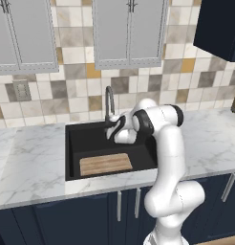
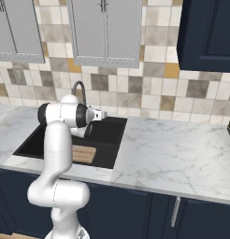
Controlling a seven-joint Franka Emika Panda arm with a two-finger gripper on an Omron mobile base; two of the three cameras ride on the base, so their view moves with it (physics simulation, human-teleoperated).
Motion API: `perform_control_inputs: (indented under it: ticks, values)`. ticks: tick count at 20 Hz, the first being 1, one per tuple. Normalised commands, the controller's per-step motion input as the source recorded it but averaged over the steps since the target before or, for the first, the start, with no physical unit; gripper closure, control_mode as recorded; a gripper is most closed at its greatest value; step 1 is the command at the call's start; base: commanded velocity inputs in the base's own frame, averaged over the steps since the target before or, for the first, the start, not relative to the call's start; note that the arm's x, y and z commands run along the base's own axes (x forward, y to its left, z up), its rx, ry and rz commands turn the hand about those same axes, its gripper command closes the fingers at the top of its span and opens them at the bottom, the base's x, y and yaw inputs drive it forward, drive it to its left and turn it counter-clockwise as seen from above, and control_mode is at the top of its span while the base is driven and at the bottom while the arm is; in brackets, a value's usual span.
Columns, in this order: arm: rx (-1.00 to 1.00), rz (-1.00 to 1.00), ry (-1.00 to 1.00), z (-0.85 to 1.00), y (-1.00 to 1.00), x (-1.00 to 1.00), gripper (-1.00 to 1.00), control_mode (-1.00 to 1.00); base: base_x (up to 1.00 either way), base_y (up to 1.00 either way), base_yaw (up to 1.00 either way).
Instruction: Turn on the sink faucet with hot water and rinse the cutting board for ten seconds, then turn off the faucet. Push the cutting board to reach the water if necessary.
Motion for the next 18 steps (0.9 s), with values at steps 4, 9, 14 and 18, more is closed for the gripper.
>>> perform_control_inputs:
  ticks: [4,9,14,18]
  values:
    - [0.0,0.0,0.0,0.0,-0.2,-0.02,-1.0,-1.0,0.0,0.0,0.0]
    - [0.0,0.04,0.0,0.0,-0.02,0.0,-1.0,-1.0,0.0,0.0,0.0]
    - [0.0,0.09,0.0,0.0,0.0,-0.07,-1.0,-1.0,0.0,0.0,0.0]
    - [0.0,0.08,0.0,0.0,0.0,-0.02,-1.0,-1.0,0.0,0.0,0.0]
